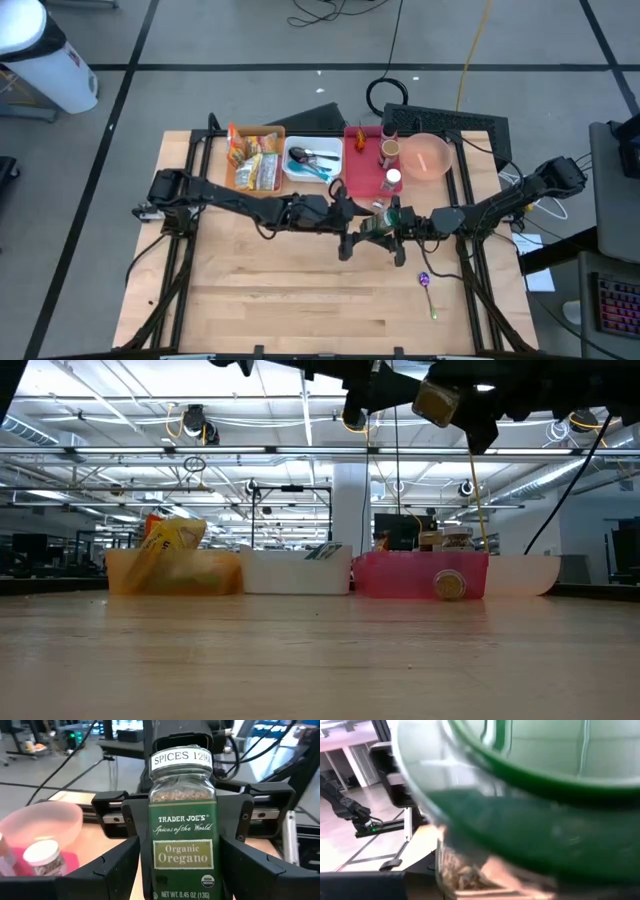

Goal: Pick & Place Food Item
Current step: Put the green seasoning bottle into the red bin

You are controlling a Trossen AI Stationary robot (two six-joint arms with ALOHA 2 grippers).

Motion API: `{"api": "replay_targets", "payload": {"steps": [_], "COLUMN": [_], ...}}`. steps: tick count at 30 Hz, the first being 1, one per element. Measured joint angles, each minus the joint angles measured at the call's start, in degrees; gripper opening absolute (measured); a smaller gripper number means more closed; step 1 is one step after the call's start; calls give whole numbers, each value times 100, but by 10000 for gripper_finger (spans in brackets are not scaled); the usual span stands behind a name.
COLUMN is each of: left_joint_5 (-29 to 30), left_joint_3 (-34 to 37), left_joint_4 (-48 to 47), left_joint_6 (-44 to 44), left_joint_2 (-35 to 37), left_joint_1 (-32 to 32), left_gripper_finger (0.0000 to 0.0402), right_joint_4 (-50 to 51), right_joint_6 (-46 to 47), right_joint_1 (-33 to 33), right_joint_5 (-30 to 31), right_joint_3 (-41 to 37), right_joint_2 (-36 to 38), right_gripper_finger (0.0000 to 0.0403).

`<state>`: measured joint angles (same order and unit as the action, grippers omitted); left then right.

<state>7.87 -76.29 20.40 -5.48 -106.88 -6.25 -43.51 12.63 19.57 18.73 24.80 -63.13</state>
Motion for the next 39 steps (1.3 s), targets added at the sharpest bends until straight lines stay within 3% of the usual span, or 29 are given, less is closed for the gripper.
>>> {"api": "replay_targets", "payload": {"steps": [3, 15, 22, 34, 39], "left_joint_5": [-350, -786, -786, -760, -689], "left_joint_3": [0, 11, 7, 7, 0], "left_joint_4": [81, 338, 351, 361, 387], "left_joint_6": [21, -70, -165, 47, 334], "left_joint_2": [1, -121, -143, -137, -132], "left_joint_1": [52, 105, 109, 96, 71], "left_gripper_finger": [267, 266, 206, 204, 204], "right_joint_4": [6, 93, 189, 250, 235], "right_joint_6": [11, 111, 99, -52, -4], "right_joint_1": [5, -11, -15, -15, -15], "right_joint_5": [-55, -293, -228, -207, -271], "right_joint_3": [0, 7, 7, 7, 7], "right_joint_2": [2, 10, 10, 10, 8], "right_gripper_finger": [188, 188, 188, 188, 259]}}
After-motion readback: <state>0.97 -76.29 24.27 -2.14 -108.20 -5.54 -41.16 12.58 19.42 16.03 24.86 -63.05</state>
